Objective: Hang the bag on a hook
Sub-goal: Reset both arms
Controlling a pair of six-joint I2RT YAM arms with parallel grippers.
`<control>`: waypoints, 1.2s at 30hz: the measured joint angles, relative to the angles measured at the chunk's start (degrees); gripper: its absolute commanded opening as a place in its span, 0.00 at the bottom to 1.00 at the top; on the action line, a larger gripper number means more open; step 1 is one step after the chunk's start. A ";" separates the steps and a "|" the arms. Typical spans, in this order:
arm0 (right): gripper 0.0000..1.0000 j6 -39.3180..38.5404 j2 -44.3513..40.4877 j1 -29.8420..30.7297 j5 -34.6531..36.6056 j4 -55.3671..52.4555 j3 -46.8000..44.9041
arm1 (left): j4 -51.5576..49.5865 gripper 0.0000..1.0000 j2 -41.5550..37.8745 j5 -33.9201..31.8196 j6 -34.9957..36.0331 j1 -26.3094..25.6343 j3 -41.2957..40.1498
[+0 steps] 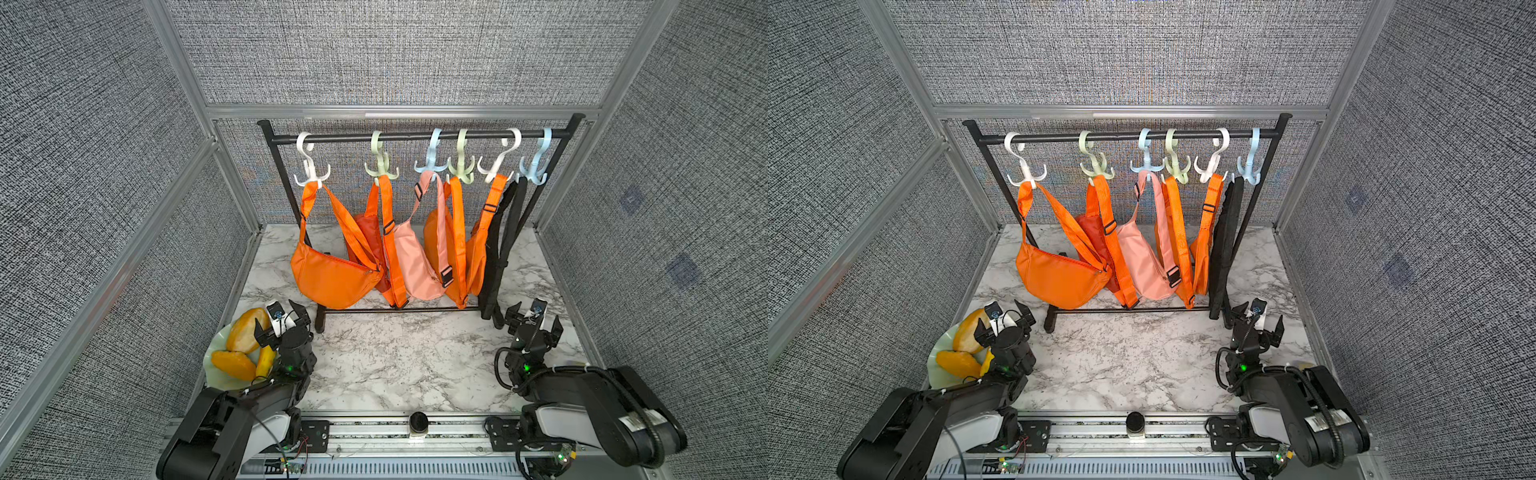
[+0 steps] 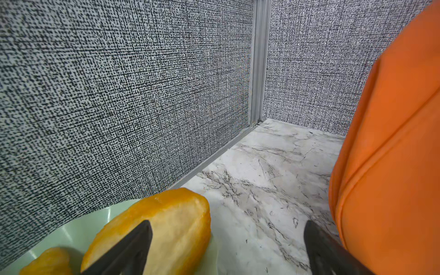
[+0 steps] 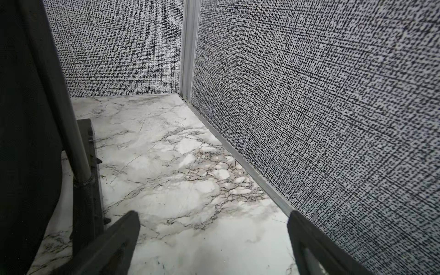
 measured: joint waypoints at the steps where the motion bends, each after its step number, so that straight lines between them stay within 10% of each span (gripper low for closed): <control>1: 0.99 -0.33 1.49 0.00 -0.09 2.51 -0.20 | 1.62 0.99 1.07 -0.22 0.52 0.11 -0.02; 18: 0.91 3.02 9.31 -4.57 -8.90 12.33 -0.48 | 27.50 0.99 13.35 2.82 -0.76 7.45 -3.19; 36: 0.95 0.22 15.87 -4.61 -22.45 9.07 6.71 | 29.81 0.99 16.94 26.05 11.87 5.46 -3.19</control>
